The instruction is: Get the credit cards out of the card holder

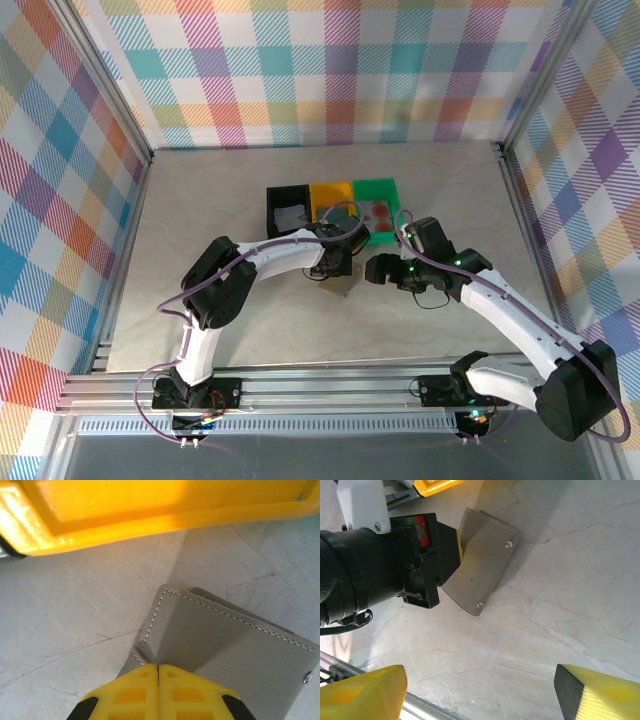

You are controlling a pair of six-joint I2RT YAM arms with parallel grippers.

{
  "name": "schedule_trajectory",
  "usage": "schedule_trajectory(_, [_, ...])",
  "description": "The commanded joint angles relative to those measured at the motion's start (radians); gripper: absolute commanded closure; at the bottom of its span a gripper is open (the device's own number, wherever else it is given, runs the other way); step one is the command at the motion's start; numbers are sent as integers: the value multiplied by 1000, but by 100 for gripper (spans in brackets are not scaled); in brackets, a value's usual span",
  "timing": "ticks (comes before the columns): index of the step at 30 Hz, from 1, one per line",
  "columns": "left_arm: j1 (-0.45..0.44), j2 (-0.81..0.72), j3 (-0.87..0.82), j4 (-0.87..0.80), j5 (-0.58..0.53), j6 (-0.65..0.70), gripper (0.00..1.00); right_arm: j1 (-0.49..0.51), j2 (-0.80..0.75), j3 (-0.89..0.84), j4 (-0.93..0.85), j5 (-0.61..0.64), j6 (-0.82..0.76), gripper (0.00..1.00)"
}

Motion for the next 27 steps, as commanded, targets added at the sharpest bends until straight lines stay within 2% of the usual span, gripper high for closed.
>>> schedule_trajectory(1, [5, -47, -33, -43, 32, -21, 100, -4, 22, -20, 66, -73, 60, 23])
schedule_trajectory(7, [4, -104, -94, 1, 90, -76, 100, -5, 65, -57, 134, -102, 169, 33])
schedule_trajectory(16, [4, -160, -198, 95, 156, -157, 100, -2, 182, -82, 299, -205, 310, 68])
schedule_trajectory(21, [7, -226, -248, 137, 129, -158, 100, 4, 244, -42, 315, -216, 311, 73])
schedule_trajectory(27, [44, -303, -330, 188, 131, -137, 100, 11, 292, 9, 259, -152, 273, 75])
